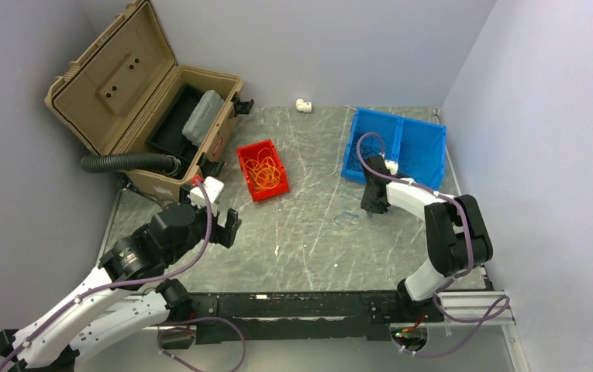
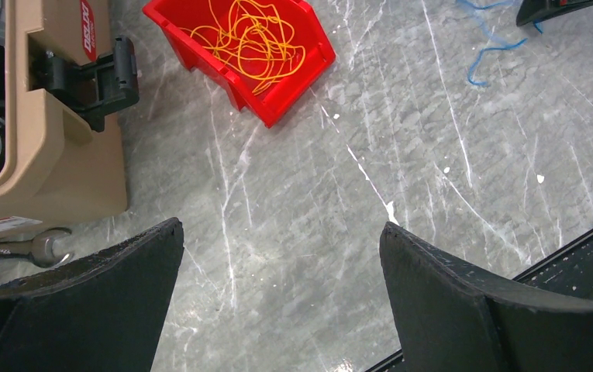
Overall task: Untangle the cables
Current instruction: Pick up the cable at the center of the board.
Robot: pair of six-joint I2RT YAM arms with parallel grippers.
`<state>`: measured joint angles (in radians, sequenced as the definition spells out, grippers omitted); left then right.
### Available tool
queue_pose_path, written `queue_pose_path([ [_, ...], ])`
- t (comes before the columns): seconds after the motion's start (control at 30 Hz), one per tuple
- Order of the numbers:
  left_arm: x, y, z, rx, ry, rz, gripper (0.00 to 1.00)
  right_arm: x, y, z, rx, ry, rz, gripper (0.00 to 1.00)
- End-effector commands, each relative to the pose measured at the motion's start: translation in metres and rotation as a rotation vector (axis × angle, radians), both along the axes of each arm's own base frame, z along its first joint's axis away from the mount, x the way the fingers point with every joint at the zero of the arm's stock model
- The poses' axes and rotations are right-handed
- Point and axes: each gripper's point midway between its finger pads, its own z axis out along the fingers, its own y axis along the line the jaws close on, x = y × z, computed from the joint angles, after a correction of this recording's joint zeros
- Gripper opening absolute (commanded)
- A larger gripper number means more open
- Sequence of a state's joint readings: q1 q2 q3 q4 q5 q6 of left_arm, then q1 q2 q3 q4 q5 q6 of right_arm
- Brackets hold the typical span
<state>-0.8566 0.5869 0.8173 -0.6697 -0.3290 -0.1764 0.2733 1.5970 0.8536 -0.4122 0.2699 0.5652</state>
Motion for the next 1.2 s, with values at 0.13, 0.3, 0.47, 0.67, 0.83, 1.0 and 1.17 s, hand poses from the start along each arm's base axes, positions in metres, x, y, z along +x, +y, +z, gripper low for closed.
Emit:
queue_pose_path([
  [0.13,0.003,-0.004,0.005,-0.008,-0.024,-0.014,0.99,0.009,-0.006,0.032,0.000,-0.073,-0.006,0.00],
  [0.3,0.003,-0.004,0.005,-0.007,-0.023,-0.015,0.99,0.018,-0.014,0.082,0.107,-0.178,-0.029,0.00],
  [0.47,0.002,-0.004,0.004,-0.012,-0.024,-0.015,0.99,0.026,-0.039,0.141,0.141,-0.295,-0.079,0.00],
  [0.67,0.003,-0.005,0.004,-0.008,-0.020,-0.015,0.99,0.040,-0.080,0.199,0.163,-0.423,-0.204,0.00],
  [0.83,0.003,-0.005,0.001,-0.001,-0.014,-0.015,0.99,0.053,-0.094,0.231,0.214,-0.529,-0.283,0.00],
  [1.0,0.004,-0.004,0.001,0.002,-0.013,-0.010,0.99,0.067,-0.119,0.260,0.237,-0.593,-0.348,0.00],
  [1.17,0.004,-0.004,0.001,0.005,-0.013,-0.007,0.99,0.083,-0.143,0.281,0.286,-0.641,-0.394,0.00],
])
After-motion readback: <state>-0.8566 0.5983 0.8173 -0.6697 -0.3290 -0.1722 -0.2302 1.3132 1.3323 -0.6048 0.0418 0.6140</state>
